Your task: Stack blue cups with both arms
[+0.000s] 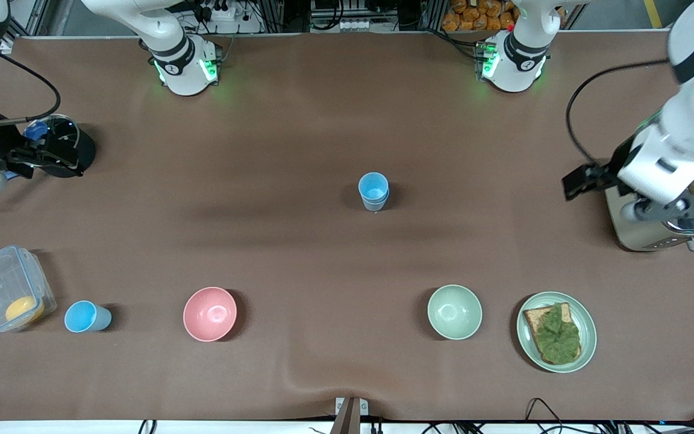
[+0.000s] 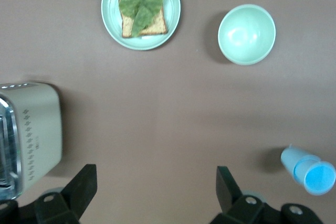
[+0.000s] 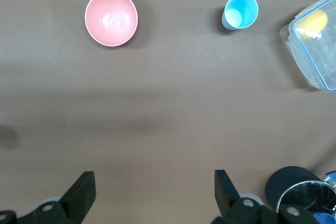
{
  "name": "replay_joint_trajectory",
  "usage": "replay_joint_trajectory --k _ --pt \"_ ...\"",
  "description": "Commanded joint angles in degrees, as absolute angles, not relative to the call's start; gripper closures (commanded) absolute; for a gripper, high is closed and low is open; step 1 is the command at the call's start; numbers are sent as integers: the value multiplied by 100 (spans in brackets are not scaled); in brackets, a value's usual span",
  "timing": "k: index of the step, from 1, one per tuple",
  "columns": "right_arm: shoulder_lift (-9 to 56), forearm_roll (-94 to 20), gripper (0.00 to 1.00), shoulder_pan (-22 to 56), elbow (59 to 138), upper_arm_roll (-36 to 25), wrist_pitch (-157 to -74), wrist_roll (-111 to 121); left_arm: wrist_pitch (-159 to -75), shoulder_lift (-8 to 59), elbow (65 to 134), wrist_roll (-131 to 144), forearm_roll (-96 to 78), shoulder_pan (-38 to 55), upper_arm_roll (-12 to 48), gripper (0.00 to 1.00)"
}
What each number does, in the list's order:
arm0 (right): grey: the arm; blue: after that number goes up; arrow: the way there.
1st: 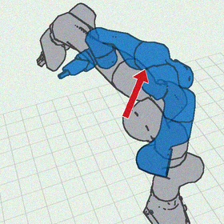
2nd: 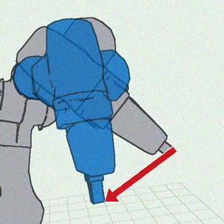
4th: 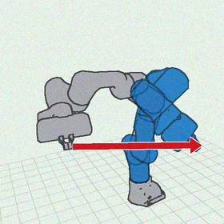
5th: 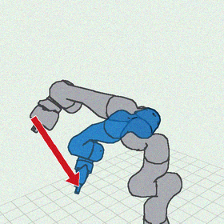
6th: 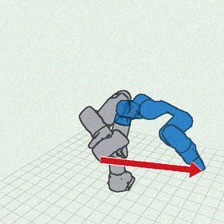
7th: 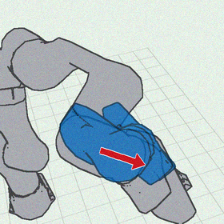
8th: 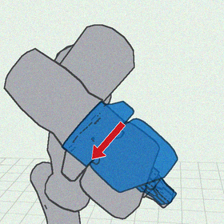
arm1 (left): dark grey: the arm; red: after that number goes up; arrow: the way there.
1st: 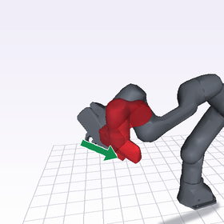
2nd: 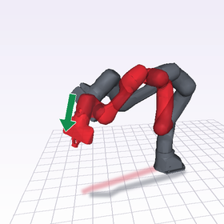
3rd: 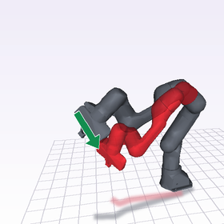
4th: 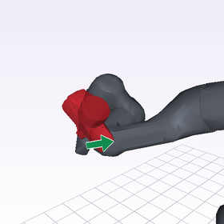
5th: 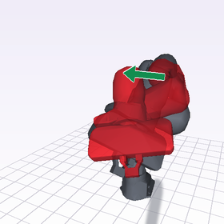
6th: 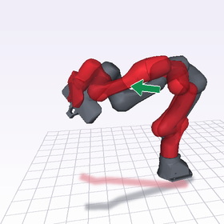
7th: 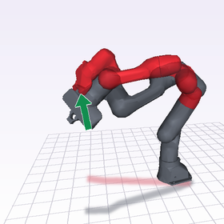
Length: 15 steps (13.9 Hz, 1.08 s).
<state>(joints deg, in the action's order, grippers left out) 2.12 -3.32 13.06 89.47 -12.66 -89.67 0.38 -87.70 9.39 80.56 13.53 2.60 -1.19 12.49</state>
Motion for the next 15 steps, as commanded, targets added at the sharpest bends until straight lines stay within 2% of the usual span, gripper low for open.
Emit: replay_joint_trajectory --k 1,4,8,15 --pt "211 -404 0 1283 8877 -1239 -8877 114 -8377 476 8218 705 105 114 818 0" --pt "211 -404 0 1283 8877 -1230 -8842 114 -8166 229 8227 352 123 254 502 0" --pt "220 -404 0 1336 8886 -1230 -8859 123 -7893 202 8227 422 123 202 571 0" --pt "202 -404 0 1292 8877 -1239 -8807 132 -8059 281 8244 466 123 263 571 0"
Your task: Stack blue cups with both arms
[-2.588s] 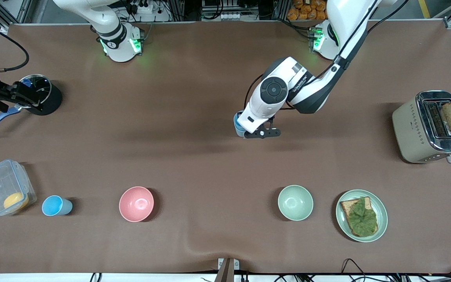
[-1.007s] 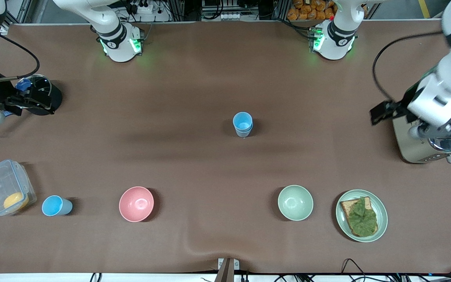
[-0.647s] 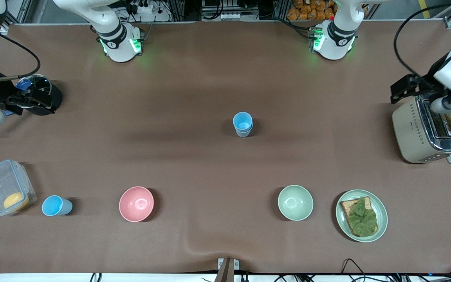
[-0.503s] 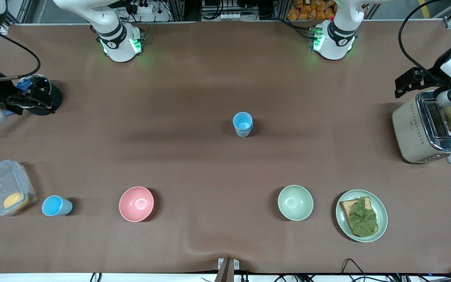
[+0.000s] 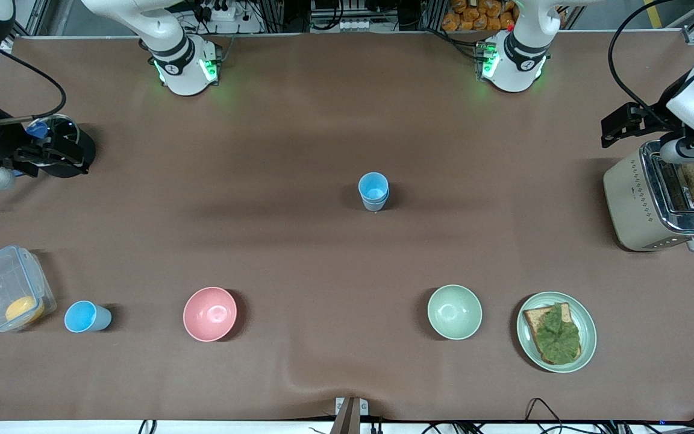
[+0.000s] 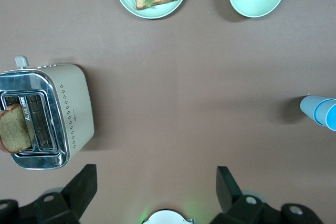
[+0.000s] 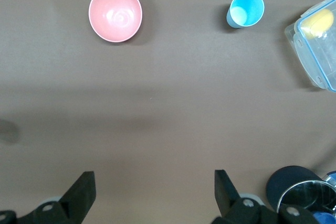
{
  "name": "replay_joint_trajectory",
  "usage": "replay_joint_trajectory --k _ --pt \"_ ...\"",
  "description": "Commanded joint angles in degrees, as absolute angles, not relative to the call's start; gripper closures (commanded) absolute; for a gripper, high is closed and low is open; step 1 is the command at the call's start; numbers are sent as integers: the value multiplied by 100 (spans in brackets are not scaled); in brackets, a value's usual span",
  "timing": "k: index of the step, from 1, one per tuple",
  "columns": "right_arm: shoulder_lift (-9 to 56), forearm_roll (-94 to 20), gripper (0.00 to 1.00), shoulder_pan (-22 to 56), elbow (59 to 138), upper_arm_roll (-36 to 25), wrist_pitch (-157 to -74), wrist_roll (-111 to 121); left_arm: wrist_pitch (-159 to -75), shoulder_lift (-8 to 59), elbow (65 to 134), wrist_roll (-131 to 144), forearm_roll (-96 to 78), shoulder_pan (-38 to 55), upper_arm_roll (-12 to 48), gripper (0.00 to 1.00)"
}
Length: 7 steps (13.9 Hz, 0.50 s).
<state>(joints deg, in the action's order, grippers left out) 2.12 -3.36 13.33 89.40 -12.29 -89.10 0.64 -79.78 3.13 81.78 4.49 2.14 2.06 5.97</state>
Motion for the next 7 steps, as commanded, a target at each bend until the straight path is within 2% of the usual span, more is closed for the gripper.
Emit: replay_joint_trajectory --k 1,7 --pt "159 -396 0 1292 8894 -1257 -8772 149 -8112 290 8235 475 97 281 571 0" --pt "-342 -396 0 1143 9228 -1283 -8798 316 -8121 290 8306 536 70 255 606 0"
